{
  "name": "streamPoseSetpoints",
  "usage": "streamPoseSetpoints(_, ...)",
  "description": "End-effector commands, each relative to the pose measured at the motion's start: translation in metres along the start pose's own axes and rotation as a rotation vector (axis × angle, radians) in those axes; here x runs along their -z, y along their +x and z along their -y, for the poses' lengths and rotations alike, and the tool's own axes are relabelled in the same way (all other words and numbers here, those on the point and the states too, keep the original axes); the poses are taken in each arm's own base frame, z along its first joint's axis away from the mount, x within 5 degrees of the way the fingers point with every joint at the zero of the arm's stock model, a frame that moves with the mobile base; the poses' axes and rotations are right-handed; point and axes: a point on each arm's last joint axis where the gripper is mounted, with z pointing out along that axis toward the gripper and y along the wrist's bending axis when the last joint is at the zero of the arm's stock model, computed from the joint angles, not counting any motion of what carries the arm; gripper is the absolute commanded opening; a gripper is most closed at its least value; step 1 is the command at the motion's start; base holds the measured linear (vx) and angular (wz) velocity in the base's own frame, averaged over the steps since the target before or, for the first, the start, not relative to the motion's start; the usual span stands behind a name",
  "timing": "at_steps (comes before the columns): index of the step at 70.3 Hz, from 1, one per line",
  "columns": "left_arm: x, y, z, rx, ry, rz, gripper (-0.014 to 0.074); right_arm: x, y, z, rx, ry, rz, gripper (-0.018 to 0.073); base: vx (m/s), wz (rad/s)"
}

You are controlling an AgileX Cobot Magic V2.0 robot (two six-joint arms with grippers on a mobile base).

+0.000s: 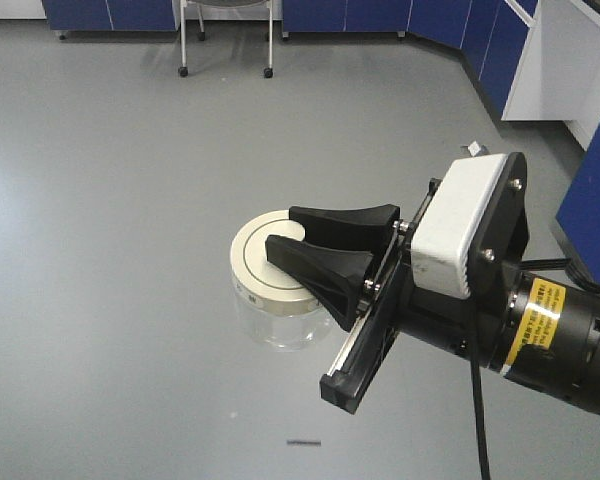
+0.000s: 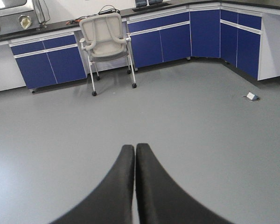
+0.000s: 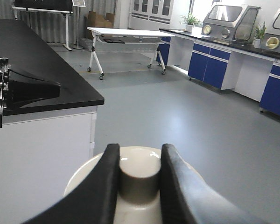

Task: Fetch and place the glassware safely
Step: 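Hold the jar in the right gripper while driving across the lab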

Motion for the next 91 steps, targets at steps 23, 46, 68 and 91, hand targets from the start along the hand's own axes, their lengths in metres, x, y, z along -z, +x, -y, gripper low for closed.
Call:
streamPoseSetpoints(23,0.0009,-0.015,-0.0006,0.015,0.003,0.095,-0.0007,0.0039,-0.0228,-0.0016,0.003,-0.025,0.121,-0.0003,0.6,-0.02)
streamPoseSetpoints(46,0.0009,-0.0148,-0.0006,0.015,0.003,0.093,-0.0007,0.0039,-0.0228,-0.0016,0.003,-0.024,0.121,-0.0003,0.61,0.0)
streamPoseSetpoints(68,0.0008,-0.0139,-0.0006,0.015,0.003,0.083,-0.0007,0.0039,-0.0228,-0.0016,0.003,-0.024,0.121,-0.0003,0.62,0.03)
streamPoseSetpoints(91,0.0008,-0.0139,-0.0006,0.015,0.003,0.083,-0.0007,0.0039,-0.0229,-0.0017,0.003,-0.025,0.122,-0.0003,0.62,0.06)
